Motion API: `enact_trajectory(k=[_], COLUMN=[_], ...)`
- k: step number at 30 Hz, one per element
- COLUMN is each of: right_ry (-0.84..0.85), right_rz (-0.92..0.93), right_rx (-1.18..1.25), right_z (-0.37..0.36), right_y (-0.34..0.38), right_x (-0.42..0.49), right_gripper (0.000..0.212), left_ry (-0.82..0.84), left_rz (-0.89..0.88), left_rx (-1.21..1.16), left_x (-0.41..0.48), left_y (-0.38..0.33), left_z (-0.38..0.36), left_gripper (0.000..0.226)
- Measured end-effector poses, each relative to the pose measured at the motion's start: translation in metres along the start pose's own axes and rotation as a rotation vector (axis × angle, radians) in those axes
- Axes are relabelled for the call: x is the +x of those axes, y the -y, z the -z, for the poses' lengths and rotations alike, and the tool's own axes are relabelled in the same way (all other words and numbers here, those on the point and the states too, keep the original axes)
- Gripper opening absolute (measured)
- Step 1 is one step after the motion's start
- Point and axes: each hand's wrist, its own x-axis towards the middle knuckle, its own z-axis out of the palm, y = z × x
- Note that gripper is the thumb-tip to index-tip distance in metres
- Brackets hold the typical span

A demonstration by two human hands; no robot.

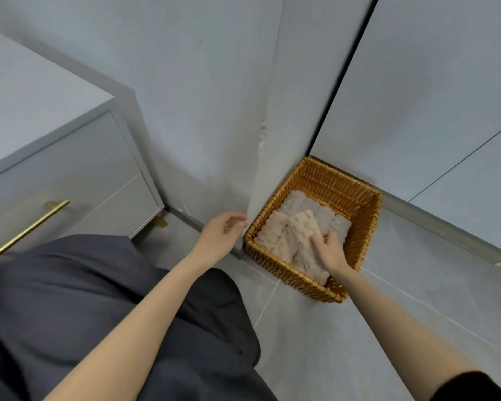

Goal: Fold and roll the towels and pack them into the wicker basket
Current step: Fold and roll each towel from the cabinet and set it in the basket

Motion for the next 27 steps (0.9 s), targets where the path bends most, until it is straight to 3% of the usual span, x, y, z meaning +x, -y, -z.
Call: enact_trajectory(k=[7,10,14,25,27], right_ry=[-0.201,-0.212,-0.187,0.055,0.056], right_rz=[-0.376,-0.502,-0.605,-0.587,-0.561], right_rx=[0.271,0.324,0.427,0.463,0.357], right_z=[-0.021,-0.029,-0.047,-0.052,-0.051], right_y=[-0.031,-0.042,-0.049,-0.061,-0.062], right_x=[0.039,0.049,0.055,0.055,0.053], right_gripper=[0.016,0.049,0.053,0.039,0.036], left_ry=[0.034,0.039,0.034,0.049,0.052], left_rz=[-0.01,-0.007,-0.004,0.013,0.012], left_rx=[0.152,0.17,0.186,0.222,0.223], left_x=[0.01,0.013,0.019,0.025,0.024], left_y=[0.022,0.025,0.027,0.029,0.029], left_z=[-0.004,-0.005,-0.003,-0.004,-0.004], left_gripper=[0.024,0.025,0.026,0.025,0.026])
